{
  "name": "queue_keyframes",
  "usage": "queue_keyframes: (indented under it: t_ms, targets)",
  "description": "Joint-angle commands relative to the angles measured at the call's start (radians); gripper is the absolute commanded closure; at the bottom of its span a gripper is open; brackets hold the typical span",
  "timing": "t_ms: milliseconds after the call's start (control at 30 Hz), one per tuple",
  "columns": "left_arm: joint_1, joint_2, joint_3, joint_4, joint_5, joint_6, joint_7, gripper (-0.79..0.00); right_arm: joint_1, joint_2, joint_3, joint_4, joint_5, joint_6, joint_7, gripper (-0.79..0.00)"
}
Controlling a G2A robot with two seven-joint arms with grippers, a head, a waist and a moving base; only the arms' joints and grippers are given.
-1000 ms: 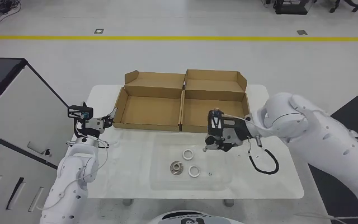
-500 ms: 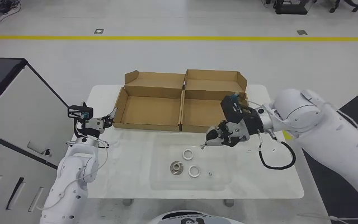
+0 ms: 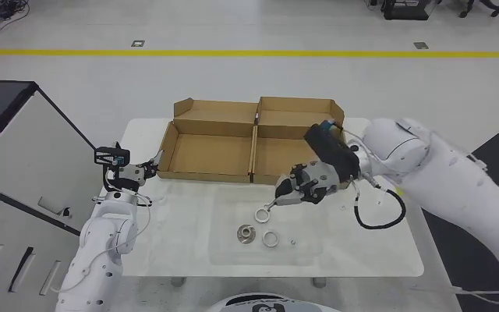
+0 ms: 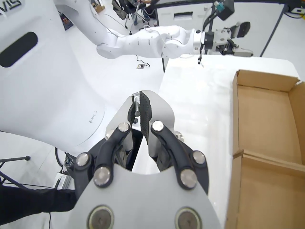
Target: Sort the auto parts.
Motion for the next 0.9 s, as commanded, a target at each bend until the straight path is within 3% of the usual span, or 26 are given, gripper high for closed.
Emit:
queue_keyframes:
  t_ms: [0, 433, 867]
  targets:
    - [0.0, 0.0, 0.0, 0.0, 0.0, 0.0, 0.0, -0.785, 0.042, -0.012, -0.02, 0.004, 0.101, 0.002, 0.003, 0.0]
    - [0.0, 0.0, 0.0, 0.0, 0.0, 0.0, 0.0, -0.785, 0.129, -0.065, -0.061, 0.028, 0.393, 0.002, 0.003, 0.0]
    - [0.0, 0.0, 0.0, 0.0, 0.0, 0.0, 0.0, -0.785, 0.129, -0.067, -0.063, 0.038, 0.399, 0.002, 0.003, 0.0]
